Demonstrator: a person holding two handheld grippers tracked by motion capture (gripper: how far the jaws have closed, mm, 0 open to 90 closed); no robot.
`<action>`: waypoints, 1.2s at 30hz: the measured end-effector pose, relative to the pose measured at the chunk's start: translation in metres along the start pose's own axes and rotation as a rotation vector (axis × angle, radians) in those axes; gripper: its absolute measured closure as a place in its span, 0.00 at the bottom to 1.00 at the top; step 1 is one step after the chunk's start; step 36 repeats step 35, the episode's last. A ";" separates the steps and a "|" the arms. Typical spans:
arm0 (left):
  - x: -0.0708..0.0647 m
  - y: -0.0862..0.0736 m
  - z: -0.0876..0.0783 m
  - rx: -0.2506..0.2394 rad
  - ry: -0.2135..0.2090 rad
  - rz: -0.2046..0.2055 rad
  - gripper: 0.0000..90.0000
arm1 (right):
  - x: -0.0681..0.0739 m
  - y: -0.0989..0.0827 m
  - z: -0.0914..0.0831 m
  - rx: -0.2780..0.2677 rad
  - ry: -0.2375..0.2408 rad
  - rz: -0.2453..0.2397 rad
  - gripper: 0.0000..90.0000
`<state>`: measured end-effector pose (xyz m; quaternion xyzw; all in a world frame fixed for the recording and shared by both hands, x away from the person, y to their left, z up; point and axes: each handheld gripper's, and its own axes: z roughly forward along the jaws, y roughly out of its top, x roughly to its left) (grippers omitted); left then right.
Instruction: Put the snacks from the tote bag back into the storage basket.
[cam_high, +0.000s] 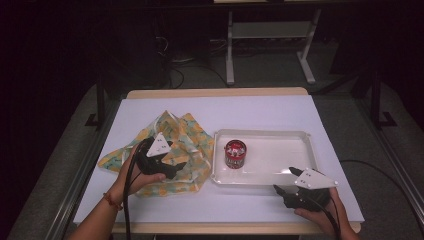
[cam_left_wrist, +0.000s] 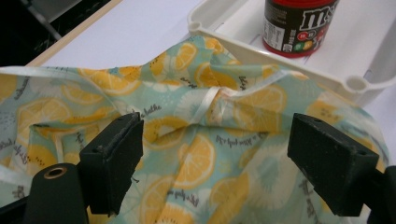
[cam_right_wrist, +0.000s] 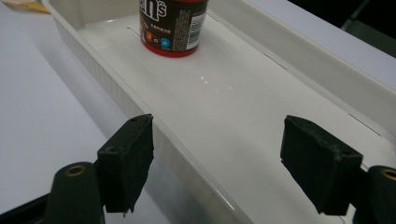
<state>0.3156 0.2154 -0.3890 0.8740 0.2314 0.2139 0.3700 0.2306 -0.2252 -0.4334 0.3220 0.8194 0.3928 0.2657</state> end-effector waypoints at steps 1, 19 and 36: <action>0.000 -0.002 -0.001 0.001 0.004 -0.002 0.20 | 0.000 0.000 0.000 -0.001 0.000 0.000 0.28; 0.000 -0.045 -0.020 -0.020 0.024 -0.011 0.19 | 0.000 0.000 0.000 -0.002 0.000 -0.004 0.28; -0.004 -0.065 -0.022 -0.061 0.018 -0.048 0.18 | -0.004 -0.001 -0.001 -0.016 0.005 0.005 0.28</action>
